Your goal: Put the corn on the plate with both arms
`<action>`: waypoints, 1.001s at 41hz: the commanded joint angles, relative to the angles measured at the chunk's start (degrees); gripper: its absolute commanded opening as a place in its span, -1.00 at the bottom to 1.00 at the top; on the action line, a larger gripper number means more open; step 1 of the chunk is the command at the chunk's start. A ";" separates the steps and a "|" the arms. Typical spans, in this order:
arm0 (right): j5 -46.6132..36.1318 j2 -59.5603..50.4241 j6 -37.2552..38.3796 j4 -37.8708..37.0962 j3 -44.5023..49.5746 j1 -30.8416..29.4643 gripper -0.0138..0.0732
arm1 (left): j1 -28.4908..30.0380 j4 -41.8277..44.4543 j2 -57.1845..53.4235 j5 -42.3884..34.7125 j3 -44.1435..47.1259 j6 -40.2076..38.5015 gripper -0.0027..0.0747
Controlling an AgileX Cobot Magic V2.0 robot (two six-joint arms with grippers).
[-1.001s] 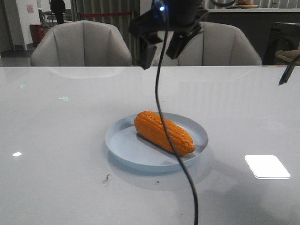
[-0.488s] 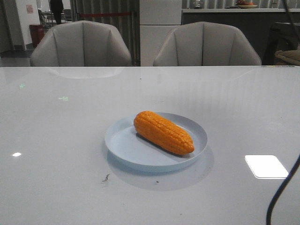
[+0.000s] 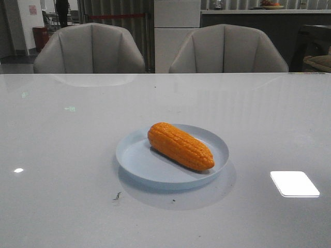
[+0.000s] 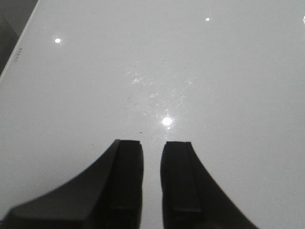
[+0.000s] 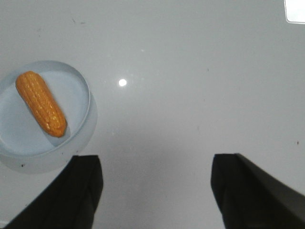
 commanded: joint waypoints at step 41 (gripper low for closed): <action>-2.37 -12.44 3.09 0.30 6.07 -1.66 0.66 | 0.17 -9.09 -0.40 -6.50 -1.58 -0.46 -0.69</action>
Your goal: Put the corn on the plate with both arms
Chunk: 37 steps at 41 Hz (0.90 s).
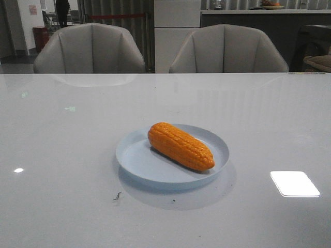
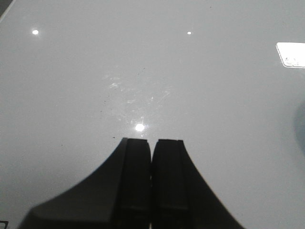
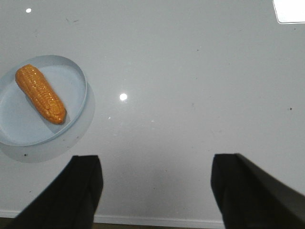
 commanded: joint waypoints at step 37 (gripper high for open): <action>-3.87 -0.01 0.01 0.30 -1.49 -0.29 0.66 | 0.17 -0.53 -33.28 -30.92 21.96 -0.46 -0.69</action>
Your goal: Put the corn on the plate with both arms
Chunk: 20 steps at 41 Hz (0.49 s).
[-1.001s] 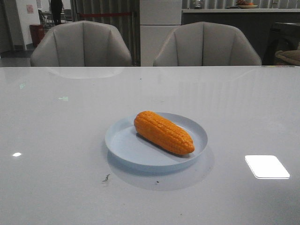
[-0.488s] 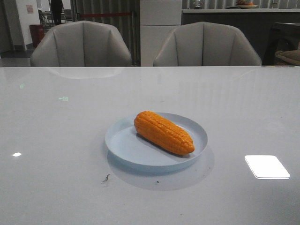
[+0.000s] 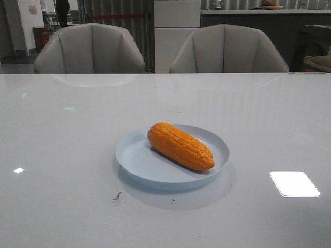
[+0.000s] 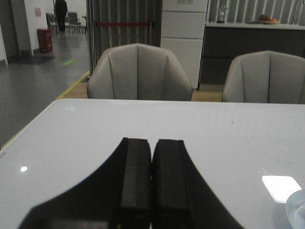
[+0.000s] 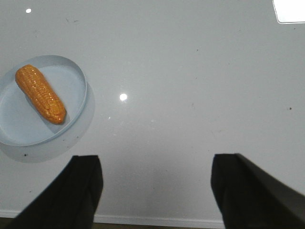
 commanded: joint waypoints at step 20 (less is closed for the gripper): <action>-3.91 -0.03 -0.08 0.30 -1.49 -0.29 0.66 | 0.17 -2.16 -16.18 2.59 11.87 -0.46 -0.69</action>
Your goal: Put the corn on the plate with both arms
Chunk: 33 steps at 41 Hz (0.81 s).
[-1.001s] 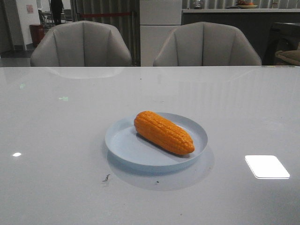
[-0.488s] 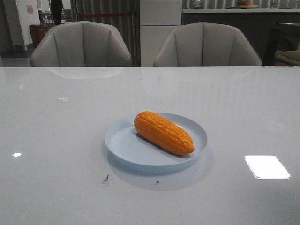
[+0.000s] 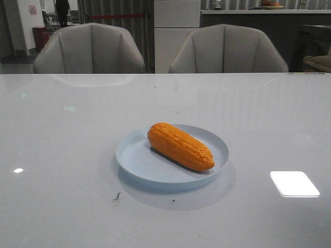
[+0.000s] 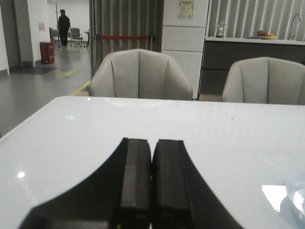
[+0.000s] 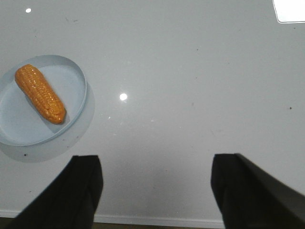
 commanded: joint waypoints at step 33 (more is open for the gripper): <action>-4.76 0.05 -0.08 0.03 -1.40 -0.29 0.66 | 0.17 -1.87 0.02 -2.72 2.19 -0.46 -0.69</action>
